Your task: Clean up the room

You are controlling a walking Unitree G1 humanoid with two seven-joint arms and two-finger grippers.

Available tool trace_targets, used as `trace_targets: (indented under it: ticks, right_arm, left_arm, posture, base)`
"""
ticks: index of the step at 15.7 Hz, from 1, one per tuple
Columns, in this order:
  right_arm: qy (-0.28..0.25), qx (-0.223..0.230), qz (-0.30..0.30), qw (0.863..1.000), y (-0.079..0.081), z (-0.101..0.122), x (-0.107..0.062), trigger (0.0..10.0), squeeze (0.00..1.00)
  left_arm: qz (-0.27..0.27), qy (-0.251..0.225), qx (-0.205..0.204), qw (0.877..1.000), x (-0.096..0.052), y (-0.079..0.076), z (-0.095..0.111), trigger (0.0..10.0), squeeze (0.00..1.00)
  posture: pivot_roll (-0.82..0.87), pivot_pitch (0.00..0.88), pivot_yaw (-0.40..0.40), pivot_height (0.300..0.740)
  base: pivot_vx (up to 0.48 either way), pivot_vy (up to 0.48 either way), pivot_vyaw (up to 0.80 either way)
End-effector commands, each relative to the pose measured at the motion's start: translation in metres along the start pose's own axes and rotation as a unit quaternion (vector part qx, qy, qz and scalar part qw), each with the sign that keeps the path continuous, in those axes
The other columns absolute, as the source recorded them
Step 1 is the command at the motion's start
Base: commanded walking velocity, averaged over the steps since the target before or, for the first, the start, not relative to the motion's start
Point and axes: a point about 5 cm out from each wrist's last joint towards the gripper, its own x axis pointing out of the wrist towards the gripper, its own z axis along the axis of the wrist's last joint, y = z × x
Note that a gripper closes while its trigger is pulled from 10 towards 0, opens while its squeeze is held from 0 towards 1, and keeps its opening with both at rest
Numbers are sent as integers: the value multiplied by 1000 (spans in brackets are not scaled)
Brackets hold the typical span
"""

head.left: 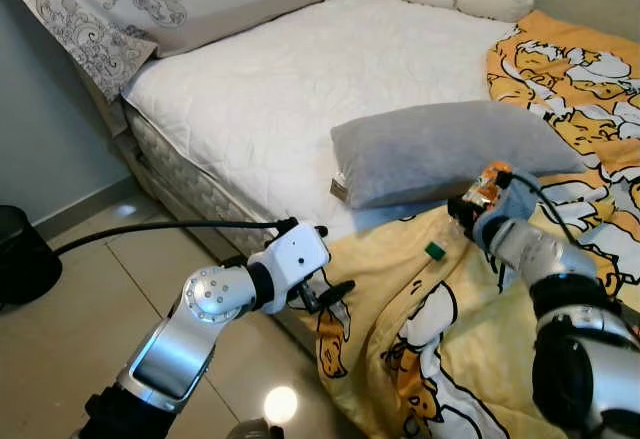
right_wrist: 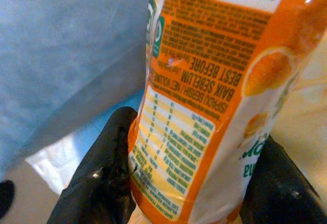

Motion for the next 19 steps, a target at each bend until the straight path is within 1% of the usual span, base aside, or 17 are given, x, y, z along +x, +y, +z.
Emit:
trace_targets:
  ticks: [1,2,3,4,7,8,9,10,11,12,13,15,16,17,18,19]
  right_arm:
    - [-36,-34,0,999,3,15,-3,78,0]
    - [-22,-60,-18,998,-2,6,-2,3294,0]
    - [-18,-66,-25,997,-4,3,-2,3294,0]
    - [-6,-72,-38,997,-11,-7,-1,10000,0]
    - [30,-64,-90,993,-30,-33,1,10000,0]
    - [30,-48,-105,993,-34,-38,1,10000,0]
    - [31,-43,-111,992,-37,-40,1,10000,188]
    - [22,-36,-117,992,-38,-39,1,10000,1000]
    - [18,-34,-124,992,-39,-38,1,10000,1000]
    - [13,-43,-128,991,-38,-36,2,10000,1000]
    - [13,-46,-133,990,-38,-35,3,10000,0]
    - [7,-44,-131,990,-35,-29,3,10000,0]
    - [-2,-42,-126,991,-33,-26,4,9412,0]
    - [-6,-49,-131,990,-34,-24,3,5922,0]
    - [-13,-57,-134,989,-35,-22,3,549,0]
    - [-20,-65,-141,988,-37,-21,2,392,0]
  left_arm:
    - [12,8,4,1000,-1,5,-2,10000,0]
    - [12,12,4,1000,-2,4,-4,10000,0]
    - [12,12,4,1000,-2,4,-4,10000,0]
    - [12,14,4,1000,-3,2,-5,10000,0]
    - [13,20,3,1000,-4,0,-7,10000,0]
    - [13,20,3,1000,-5,-1,-7,10000,0]
    - [13,21,3,1000,-5,-1,-7,10000,0]
    - [12,21,3,1000,-5,-2,-7,10000,0]
    - [12,21,3,1000,-4,-3,-7,10000,0]
    - [12,21,2,1000,-4,-3,-7,10000,0]
    - [13,22,1,1000,-4,-3,-7,10000,0]
    - [15,23,-1,1000,-4,-4,-7,10000,0]
    - [17,22,-2,1000,-4,-4,-7,10000,0]
    - [18,22,-3,1000,-4,-4,-7,10000,0]
    - [20,23,-4,1000,-3,-5,-7,10000,0]
    - [22,23,-5,999,-3,-6,-7,10000,0]
  posture:
    - [-7,0,27,740]
    - [-2,0,23,740]
    - [-1,0,22,740]
    - [5,0,18,740]
    - [9,0,14,740]
    - [9,0,14,740]
    - [8,0,17,740]
    - [6,0,18,740]
    - [7,0,18,740]
    - [6,0,18,740]
    - [6,0,16,740]
    - [4,0,10,740]
    - [4,0,5,740]
    - [3,0,2,740]
    - [3,0,-4,740]
    - [0,0,-8,740]
  base:
    - [0,0,0]
    - [0,0,0]
    - [0,0,0]
    - [0,0,0]
    - [0,0,0]
    - [0,0,0]
    - [0,0,0]
    - [0,0,0]
    - [0,0,0]
    - [0,0,0]
    - [0,0,0]
    - [0,0,0]
    - [0,0,0]
    - [0,0,0]
    - [0,0,0]
    - [0,0,0]
